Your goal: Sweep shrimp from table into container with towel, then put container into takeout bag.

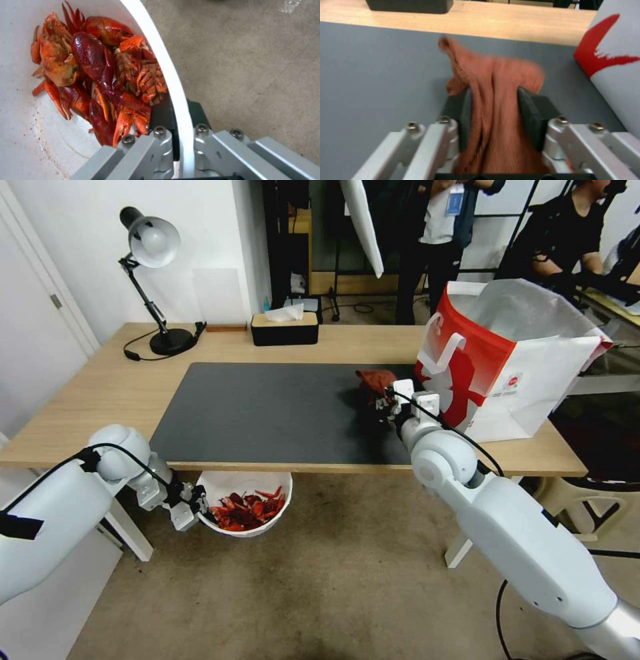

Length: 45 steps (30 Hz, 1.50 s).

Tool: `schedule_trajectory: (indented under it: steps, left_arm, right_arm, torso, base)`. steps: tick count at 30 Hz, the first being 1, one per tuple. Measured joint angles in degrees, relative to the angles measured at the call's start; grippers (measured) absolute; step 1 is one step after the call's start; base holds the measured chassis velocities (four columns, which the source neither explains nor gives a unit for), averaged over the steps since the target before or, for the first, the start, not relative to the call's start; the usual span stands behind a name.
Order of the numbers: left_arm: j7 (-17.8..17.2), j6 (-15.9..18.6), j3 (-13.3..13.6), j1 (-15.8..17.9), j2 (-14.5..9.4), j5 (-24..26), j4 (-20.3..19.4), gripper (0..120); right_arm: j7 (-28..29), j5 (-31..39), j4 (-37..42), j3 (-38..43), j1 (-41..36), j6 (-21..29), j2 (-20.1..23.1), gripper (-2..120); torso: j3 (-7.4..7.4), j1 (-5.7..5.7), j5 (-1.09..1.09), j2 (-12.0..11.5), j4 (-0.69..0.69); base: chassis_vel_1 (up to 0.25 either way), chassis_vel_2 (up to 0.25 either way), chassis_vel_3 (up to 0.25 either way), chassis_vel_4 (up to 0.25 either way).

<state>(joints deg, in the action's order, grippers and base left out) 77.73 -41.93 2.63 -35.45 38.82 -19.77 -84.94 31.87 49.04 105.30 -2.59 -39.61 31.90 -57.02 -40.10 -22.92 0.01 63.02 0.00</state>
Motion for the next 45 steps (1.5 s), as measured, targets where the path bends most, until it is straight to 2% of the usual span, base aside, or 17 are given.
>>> schedule_trajectory:
  steps: [3, 4, 6, 8, 9, 12, 13, 16, 17, 20, 21, 24, 25, 27, 35, 38, 45]
  left_arm:
    - [0.00, 0.21, 0.30, 0.18, -0.08, 0.39, 0.00, 0]
    - [0.00, 0.21, 0.30, 0.18, -0.08, 0.39, 0.00, 0]
    - [0.00, 0.30, 0.43, 0.17, -0.19, 0.49, 0.00, 0]
    - [0.00, 0.30, 0.43, 0.17, -0.19, 0.49, 0.00, 0]
    - [0.00, 0.31, 0.43, 0.04, -0.16, 0.47, -0.07, 0]
    - [-0.01, 0.31, 0.32, -0.26, 0.17, 0.44, 0.02, 0]
    - [-0.01, 0.31, 0.32, -0.26, 0.17, 0.44, 0.02, 0]
    - [-0.03, 0.27, -0.04, -0.49, 0.51, 0.45, 0.27, 0]
    - [-0.03, 0.27, -0.04, -0.49, 0.51, 0.45, 0.27, 0]
    - [-0.32, 0.16, -0.13, -1.05, 0.53, 0.29, 0.19, 0]
    - [-0.32, 0.16, -0.13, -1.05, 0.53, 0.29, 0.19, 0]
    - [-1.48, 0.12, -0.32, -1.98, 0.65, 0.23, 0.18, 0]
    - [-1.48, 0.12, -0.32, -1.98, 0.65, 0.23, 0.18, 0]
    - [-1.62, 0.10, -0.36, -2.39, 0.92, 0.05, 0.11, 0]
    - [-1.68, -0.23, -0.83, -3.22, 1.07, -0.32, -0.17, 0]
    - [-1.74, -0.88, -1.30, -4.00, 1.23, -0.77, -0.16, 0]
    - [-1.78, -1.18, -1.45, -4.84, 1.30, -1.11, -1.07, 0]
  right_arm:
    - [-0.01, 0.46, 0.34, 0.16, -0.50, 0.27, 0.09, 55]
    - [-0.01, 0.46, 0.34, 0.16, -0.50, 0.27, 0.09, 55]
    - [-0.11, 0.67, 0.57, 0.20, -0.73, -0.12, 0.10, 64]
    - [-0.11, 0.67, 0.57, 0.20, -0.73, -0.12, 0.10, 64]
    - [-0.94, 0.54, 1.15, 0.80, -1.47, -1.87, 0.18, 74]
    - [-2.77, -0.75, 3.10, 1.53, -3.84, -7.49, 1.02, 88]
    - [-2.77, -0.75, 3.10, 1.53, -3.84, -7.49, 1.02, 88]
    - [-4.38, -4.44, 5.32, 2.74, -7.87, -14.90, 1.28, 99]
    - [-4.38, -4.44, 5.32, 2.74, -7.87, -14.90, 1.28, 99]
    - [-5.72, -11.06, 7.17, 4.77, -14.38, -21.82, 1.06, 100]
    - [-5.72, -11.06, 7.17, 4.77, -14.38, -21.82, 1.06, 100]
    - [-7.82, -17.53, 9.31, 7.30, -22.21, -29.03, -0.61, 100]
    - [-7.82, -17.53, 9.31, 7.30, -22.21, -29.03, -0.61, 100]
    - [-8.70, -20.97, 10.08, 8.51, -26.57, -33.02, -2.09, 100]
    - [-10.23, -28.97, 12.65, 11.63, -37.62, -38.83, -5.23, 100]
    - [-11.38, -32.36, 13.41, 14.13, -44.10, -42.26, -7.65, 100]
    - [-12.85, -34.61, 12.20, 16.31, -49.86, -45.62, -10.48, 100]
  torso:
    - [0.00, 0.00, 0.00, 0.00, 0.00]
    - [0.00, 0.00, 0.00, 0.00, 0.00]
    - [0.00, 0.00, -0.01, 0.00, 0.02]
    - [0.00, 0.00, -0.01, 0.00, 0.02]
    - [0.00, 0.00, -0.01, 0.00, 0.02]
    - [0.00, 0.00, -0.02, 0.00, 0.00]
    - [0.00, 0.00, -0.02, 0.00, 0.00]
    - [0.00, 0.00, -0.02, 0.00, 0.01]
    - [0.00, 0.00, -0.02, 0.00, 0.01]
    - [0.01, 0.00, -0.01, 0.00, 0.00]
    - [0.01, 0.00, -0.01, 0.00, 0.00]
    - [0.00, 0.01, -0.02, 0.00, 0.01]
    - [0.00, 0.01, -0.02, 0.00, 0.01]
    - [0.01, 0.01, -0.01, 0.00, 0.00]
    - [0.01, 0.01, -0.01, 0.01, 0.00]
    - [0.01, 0.01, -0.01, 0.01, 0.00]
    - [0.00, 0.01, -0.01, 0.01, 0.00]
  base:
    - [0.000, 0.000, 0.000, 0.000]
    - [0.000, 0.000, 0.000, 0.000]
    - [0.000, 0.000, 0.000, 0.000]
    - [0.000, 0.000, 0.000, 0.000]
    - [0.000, 0.000, 0.000, 0.000]
    - [0.000, 0.000, 0.000, 0.000]
    - [0.000, 0.000, 0.000, 0.000]
    - [0.000, 0.000, 0.000, 0.000]
    - [0.000, 0.000, 0.000, 0.000]
    - [0.000, 0.000, 0.000, 0.000]
    - [0.000, 0.000, 0.000, 0.000]
    - [0.000, 0.000, 0.000, 0.000]
    - [0.000, 0.000, 0.000, 0.000]
    - [0.000, 0.000, 0.000, 0.000]
    - [0.000, 0.000, 0.000, 0.000]
    - [0.000, 0.000, 0.000, 0.000]
    - [0.000, 0.000, 0.000, 0.000]
